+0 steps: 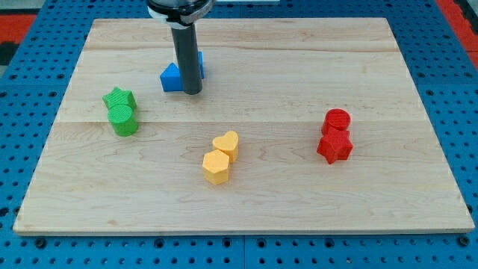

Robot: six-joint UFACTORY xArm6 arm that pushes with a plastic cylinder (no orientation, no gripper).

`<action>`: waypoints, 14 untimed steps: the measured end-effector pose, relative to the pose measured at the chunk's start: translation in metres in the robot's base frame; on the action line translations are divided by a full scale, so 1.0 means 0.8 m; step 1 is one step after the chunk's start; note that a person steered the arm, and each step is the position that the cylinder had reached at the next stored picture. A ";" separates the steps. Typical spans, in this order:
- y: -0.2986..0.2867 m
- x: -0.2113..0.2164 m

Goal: Place the yellow heart parallel to blue cube

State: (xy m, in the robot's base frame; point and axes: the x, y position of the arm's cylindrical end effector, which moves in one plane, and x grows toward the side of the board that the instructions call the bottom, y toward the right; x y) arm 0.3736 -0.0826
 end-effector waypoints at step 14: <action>0.070 0.146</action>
State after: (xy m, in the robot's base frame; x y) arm 0.4900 -0.0263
